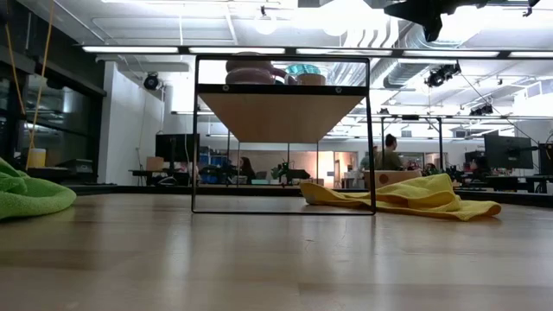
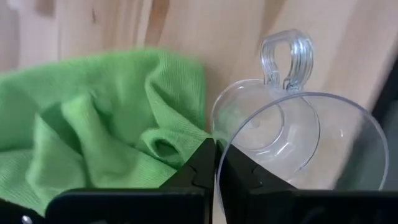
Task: Stack small to large cups/mugs on shelf
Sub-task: Put the transparent cup on the shelf
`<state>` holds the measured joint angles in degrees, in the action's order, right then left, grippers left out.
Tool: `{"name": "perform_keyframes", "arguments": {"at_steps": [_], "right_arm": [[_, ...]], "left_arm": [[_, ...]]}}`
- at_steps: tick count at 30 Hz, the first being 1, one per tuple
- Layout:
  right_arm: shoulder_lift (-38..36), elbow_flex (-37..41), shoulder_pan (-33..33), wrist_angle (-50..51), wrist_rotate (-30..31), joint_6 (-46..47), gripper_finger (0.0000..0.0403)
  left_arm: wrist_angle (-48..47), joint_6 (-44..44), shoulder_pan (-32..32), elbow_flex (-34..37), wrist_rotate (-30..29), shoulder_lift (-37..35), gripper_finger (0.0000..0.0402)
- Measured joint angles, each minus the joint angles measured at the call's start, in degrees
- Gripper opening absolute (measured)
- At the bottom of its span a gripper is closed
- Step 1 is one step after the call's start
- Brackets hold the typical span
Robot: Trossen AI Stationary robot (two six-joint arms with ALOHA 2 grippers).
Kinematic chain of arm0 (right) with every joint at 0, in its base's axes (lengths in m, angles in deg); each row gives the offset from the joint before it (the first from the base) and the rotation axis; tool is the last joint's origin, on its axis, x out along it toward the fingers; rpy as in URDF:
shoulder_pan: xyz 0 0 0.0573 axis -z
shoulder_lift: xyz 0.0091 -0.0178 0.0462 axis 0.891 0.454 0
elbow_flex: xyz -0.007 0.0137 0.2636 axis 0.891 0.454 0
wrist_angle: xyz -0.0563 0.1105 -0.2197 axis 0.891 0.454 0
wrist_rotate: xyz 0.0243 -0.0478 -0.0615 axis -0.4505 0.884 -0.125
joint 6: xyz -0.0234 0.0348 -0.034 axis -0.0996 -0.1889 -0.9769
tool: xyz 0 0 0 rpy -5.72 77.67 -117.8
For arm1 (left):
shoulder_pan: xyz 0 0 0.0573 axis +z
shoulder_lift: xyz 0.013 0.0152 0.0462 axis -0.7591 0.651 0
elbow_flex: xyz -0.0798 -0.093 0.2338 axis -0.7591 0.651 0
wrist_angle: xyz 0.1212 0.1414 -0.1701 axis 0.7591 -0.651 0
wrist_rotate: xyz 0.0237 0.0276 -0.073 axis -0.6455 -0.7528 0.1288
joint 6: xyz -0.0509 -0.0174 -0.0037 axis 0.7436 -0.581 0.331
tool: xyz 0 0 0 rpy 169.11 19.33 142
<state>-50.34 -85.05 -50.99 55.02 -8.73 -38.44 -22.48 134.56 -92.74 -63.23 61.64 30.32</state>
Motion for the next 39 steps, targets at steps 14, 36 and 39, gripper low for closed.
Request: {"name": "perform_keyframes", "arguments": {"at_steps": [14,36,39], "right_arm": [[0.00,0.00,0.02,2.44,0.00,0.04,0.0131],[0.07,0.00,-0.04,-1.63,-7.69,3.24,0.0131],[0.34,0.00,-0.04,-6.22,-11.94,5.07,0.0131]], "left_arm": [[17.68,-17.42,24.12,0.00,-5.87,-28.22,0.0000],[90.55,-36.22,44.24,28.23,-1.79,-30.91,0.0000],[90.64,-37.55,46.58,26.71,1.16,-30.91,0.0000]]}}
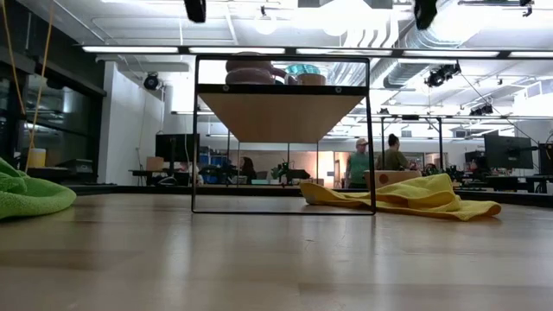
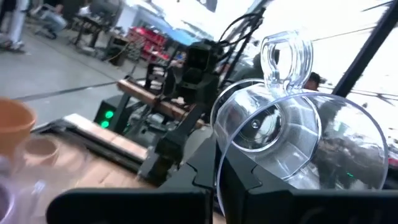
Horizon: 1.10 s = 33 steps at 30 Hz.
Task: Stack small to large cups/mugs on shelf
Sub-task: Put the transparent cup on the shelf
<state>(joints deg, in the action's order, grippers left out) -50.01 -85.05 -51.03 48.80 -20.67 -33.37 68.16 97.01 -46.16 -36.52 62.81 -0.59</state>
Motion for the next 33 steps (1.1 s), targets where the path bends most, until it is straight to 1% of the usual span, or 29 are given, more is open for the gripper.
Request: {"name": "perform_keyframes", "arguments": {"at_steps": [3,6,15,33], "right_arm": [[0.53,0.00,0.00,-4.99,-4.58,1.07,0.0131],[0.93,0.00,-0.01,-8.03,-6.94,0.95,0.0131],[1.28,0.00,-0.01,-7.95,-6.67,-1.13,0.0131],[1.28,0.00,0.00,-8.13,-6.46,0.44,0.0131]], "left_arm": [[-0.29,-0.63,1.24,-0.88,2.50,-0.02,0.0000],[-1.15,-1.77,1.40,-0.88,1.89,-0.02,0.0000],[-1.86,-1.52,1.37,-0.88,1.16,-0.04,0.0000],[-2.34,-1.89,1.37,-0.88,1.02,-0.07,0.0000]]}}
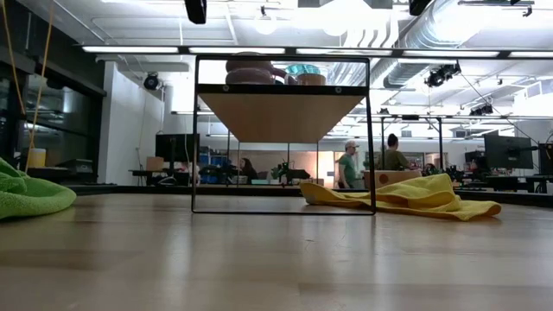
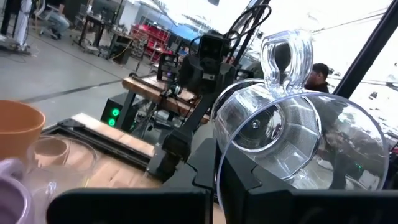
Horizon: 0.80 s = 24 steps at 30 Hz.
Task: Stack small to large cups/mugs on shelf
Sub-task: Put the transparent cup on the shelf
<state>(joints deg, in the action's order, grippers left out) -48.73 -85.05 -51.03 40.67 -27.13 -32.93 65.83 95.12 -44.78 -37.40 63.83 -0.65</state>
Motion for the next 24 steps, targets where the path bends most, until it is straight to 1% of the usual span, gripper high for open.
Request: {"name": "perform_keyframes", "arguments": {"at_steps": [2,4,7,9,14,17,20,24], "right_arm": [[0.00,0.00,0.00,0.00,0.27,-0.04,0.0131],[0.00,0.00,0.00,0.00,0.58,0.00,0.0131],[0.00,0.00,0.00,0.02,0.60,-0.23,0.0131],[0.00,0.00,-0.02,0.03,0.61,-0.46,0.0131],[0.00,0.00,0.00,0.42,0.61,-0.53,0.0131],[0.00,0.00,0.00,0.64,0.61,-0.55,0.0131],[0.00,0.00,0.00,0.79,0.61,-0.54,0.0131],[0.00,0.00,-0.01,0.90,0.61,-0.55,0.0131]], "left_arm": [[-4.43,0.36,0.00,-1.50,1.04,0.00,0.0000],[-14.06,-0.23,0.00,-5.84,1.70,0.02,0.0000],[-30.80,-2.79,0.00,-14.86,-0.40,1.32,0.0000],[-42.88,-4.07,0.08,-21.19,-0.75,3.13,0.0000],[-66.85,-5.58,1.16,-38.58,-2.11,9.74,0.0000],[-78.30,-5.64,1.16,-47.13,-5.04,15.15,0.0000],[-87.28,-5.62,1.14,-54.66,-5.91,19.97,0.0000],[-96.16,-5.53,2.16,-61.06,-5.94,26.39,0.0000]]}}
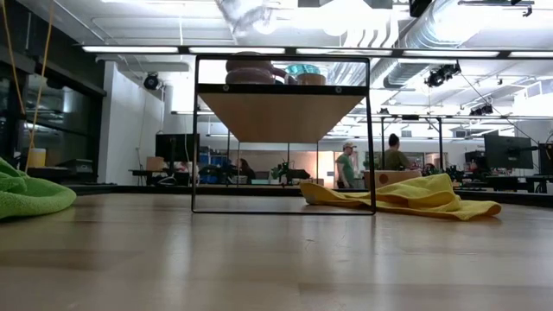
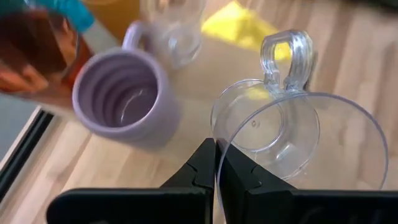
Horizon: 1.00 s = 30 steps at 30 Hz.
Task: Stack small to large cups/mugs on shelf
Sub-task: Put the transparent cup on the shelf
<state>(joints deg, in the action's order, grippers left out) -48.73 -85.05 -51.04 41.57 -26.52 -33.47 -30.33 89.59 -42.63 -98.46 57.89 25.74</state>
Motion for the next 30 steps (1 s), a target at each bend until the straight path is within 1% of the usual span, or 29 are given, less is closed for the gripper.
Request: {"name": "perform_keyframes", "arguments": {"at_steps": [3,5,8,15,20,24,26,30], "right_arm": [[0.00,0.00,0.00,0.47,0.00,0.00,0.0131],[0.00,0.00,0.01,0.85,0.00,0.00,0.0131],[0.00,0.00,0.01,1.31,0.00,0.00,0.0131],[0.00,0.00,0.01,1.33,0.02,0.00,0.0131],[0.00,0.00,-0.01,1.33,0.02,0.00,0.0131],[0.00,0.00,-0.01,1.33,0.02,-0.02,0.0131],[0.00,0.00,0.01,1.33,0.02,-0.02,0.0131],[0.00,0.00,-0.01,1.32,0.02,-0.02,0.0131]], "left_arm": [[-4.13,0.95,0.18,-2.21,-0.05,3.45,0.0000],[-5.57,1.04,0.85,-2.35,0.12,5.03,0.0000],[-6.79,1.47,1.12,-2.35,1.21,7.43,0.0000],[-8.17,-0.13,1.17,-2.35,0.88,11.86,0.0000],[-8.16,-1.62,1.17,-2.32,1.39,13.55,0.0000],[-7.77,-1.83,1.17,-2.35,-1.08,13.43,0.0000],[-8.65,-2.44,1.27,-2.34,-1.35,13.47,0.0000],[-9.87,-4.02,2.34,-2.32,0.90,13.54,0.0000]]}}
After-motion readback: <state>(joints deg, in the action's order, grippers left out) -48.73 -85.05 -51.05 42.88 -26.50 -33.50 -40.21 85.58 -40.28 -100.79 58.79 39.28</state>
